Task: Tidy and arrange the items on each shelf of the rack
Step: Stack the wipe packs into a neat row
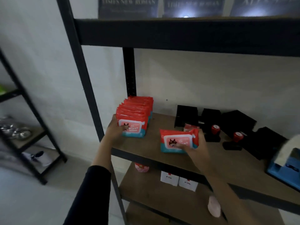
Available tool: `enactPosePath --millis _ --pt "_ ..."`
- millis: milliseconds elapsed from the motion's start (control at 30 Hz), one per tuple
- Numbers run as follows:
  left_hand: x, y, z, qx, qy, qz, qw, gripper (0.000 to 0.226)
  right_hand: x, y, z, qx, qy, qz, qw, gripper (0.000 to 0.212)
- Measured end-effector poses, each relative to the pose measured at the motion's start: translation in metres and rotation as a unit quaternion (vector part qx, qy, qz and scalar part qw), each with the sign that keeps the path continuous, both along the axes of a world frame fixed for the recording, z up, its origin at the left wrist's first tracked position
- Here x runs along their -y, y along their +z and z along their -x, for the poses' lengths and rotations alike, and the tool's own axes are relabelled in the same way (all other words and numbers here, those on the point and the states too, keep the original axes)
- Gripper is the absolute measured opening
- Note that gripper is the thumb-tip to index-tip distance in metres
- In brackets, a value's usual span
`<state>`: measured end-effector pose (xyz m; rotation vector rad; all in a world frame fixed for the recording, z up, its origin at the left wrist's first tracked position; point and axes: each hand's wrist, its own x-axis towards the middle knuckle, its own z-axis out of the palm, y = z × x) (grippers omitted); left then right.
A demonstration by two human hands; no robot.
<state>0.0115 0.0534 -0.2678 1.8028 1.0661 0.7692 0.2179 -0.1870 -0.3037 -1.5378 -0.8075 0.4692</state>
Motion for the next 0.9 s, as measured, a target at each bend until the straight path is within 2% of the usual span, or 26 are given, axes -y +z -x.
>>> enactPosePath --millis 133,200,367,433,500,600,633,767,833,900 --pt "-0.022 0.008 -0.007 -0.144 0.065 -0.052 0.986 0.036 -0.029 0.001 0.011 0.004 0.045 0.011 0.999 0.041" --pt "-0.025 0.01 -0.009 -0.152 0.081 -0.045 0.984 0.034 -0.048 0.004 0.024 0.003 0.065 0.021 0.998 0.037" --pt "-0.034 0.002 -0.009 -0.06 0.092 0.014 0.994 0.04 -0.1 0.003 0.054 -0.027 0.103 0.02 0.994 0.036" --pt "-0.031 -0.002 -0.007 0.043 0.092 0.093 0.991 0.041 -0.119 -0.002 0.064 -0.032 0.104 0.011 0.994 0.038" --pt "-0.027 -0.006 -0.006 0.138 0.105 0.162 0.971 0.04 -0.136 -0.008 0.074 -0.023 0.073 -0.004 0.997 0.044" --pt "-0.049 -0.035 -0.006 0.199 0.084 0.191 0.957 0.094 -0.156 -0.013 0.091 0.009 0.026 0.004 1.0 0.058" --pt "-0.051 -0.04 -0.007 0.202 0.072 0.202 0.956 0.1 -0.162 -0.015 0.095 0.02 0.02 0.005 1.0 0.063" --pt "-0.034 -0.023 -0.01 0.206 0.043 0.198 0.957 0.081 -0.181 -0.018 0.111 0.043 0.006 -0.001 0.999 0.075" --pt "-0.031 -0.02 -0.012 0.206 0.024 0.193 0.959 0.075 -0.186 -0.024 0.115 0.027 -0.012 -0.013 0.999 0.078" --pt "-0.033 -0.022 -0.012 0.207 0.025 0.19 0.959 0.06 -0.187 -0.029 0.114 0.021 -0.028 -0.007 0.999 0.089"
